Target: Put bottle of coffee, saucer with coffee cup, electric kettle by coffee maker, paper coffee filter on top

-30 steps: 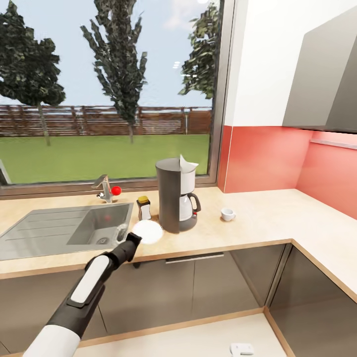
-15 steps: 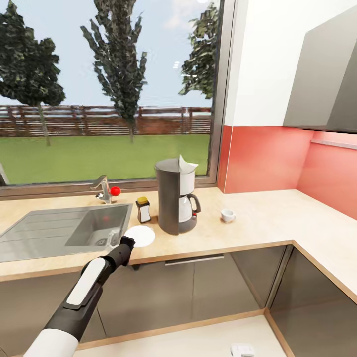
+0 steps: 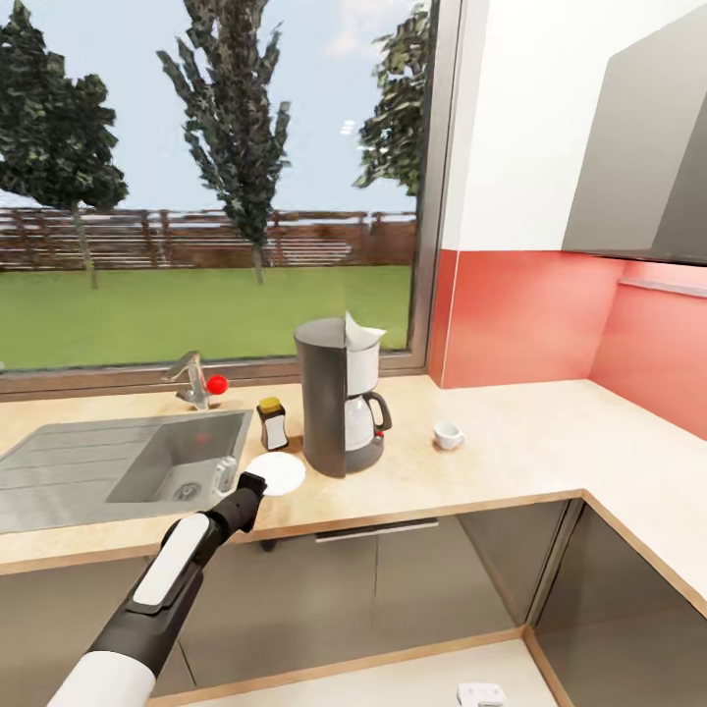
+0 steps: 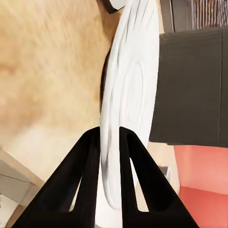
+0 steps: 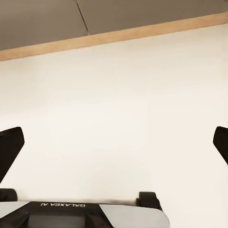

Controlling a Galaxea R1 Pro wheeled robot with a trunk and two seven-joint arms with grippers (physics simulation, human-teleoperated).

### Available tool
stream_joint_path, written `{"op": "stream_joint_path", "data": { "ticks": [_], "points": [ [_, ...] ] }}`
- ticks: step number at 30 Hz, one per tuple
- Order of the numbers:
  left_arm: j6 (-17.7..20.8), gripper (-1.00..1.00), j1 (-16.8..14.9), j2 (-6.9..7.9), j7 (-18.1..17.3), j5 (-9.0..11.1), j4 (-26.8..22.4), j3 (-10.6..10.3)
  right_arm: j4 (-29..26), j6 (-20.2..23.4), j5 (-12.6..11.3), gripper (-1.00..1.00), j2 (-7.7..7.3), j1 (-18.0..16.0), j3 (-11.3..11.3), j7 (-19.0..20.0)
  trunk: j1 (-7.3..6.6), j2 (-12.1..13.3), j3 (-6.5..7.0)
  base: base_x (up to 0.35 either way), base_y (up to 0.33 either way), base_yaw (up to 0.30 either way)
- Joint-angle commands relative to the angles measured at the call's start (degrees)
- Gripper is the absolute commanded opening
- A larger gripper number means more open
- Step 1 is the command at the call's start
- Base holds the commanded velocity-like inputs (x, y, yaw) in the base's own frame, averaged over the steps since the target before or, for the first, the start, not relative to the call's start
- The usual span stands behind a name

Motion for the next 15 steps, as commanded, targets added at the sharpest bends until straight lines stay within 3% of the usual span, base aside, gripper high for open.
{"op": "stream_joint_path", "data": {
  "ticks": [1,6,15],
  "points": [
    [0.1,-1.00,-0.1,0.09,0.5,0.2,0.5,-0.1,0.0,-0.2,-0.5,1.00,0.02,0.0,0.5,-0.1,0.04,-0.1,-0.12,0.036,-0.024,0.000],
    [-0.3,-1.00,-0.1,0.16,0.5,0.2,2.4,0.0,0.0,-0.2,-0.5,1.00,0.02,0.0,0.5,-0.1,0.04,-0.1,-0.12,0.042,-0.007,0.000],
    [-1.8,-1.00,-0.1,0.34,0.5,0.2,2.7,0.8,0.0,-0.2,-0.5,1.00,0.02,0.0,0.5,-0.1,0.04,-0.1,-0.12,0.216,0.000,0.000]
  ]
}}
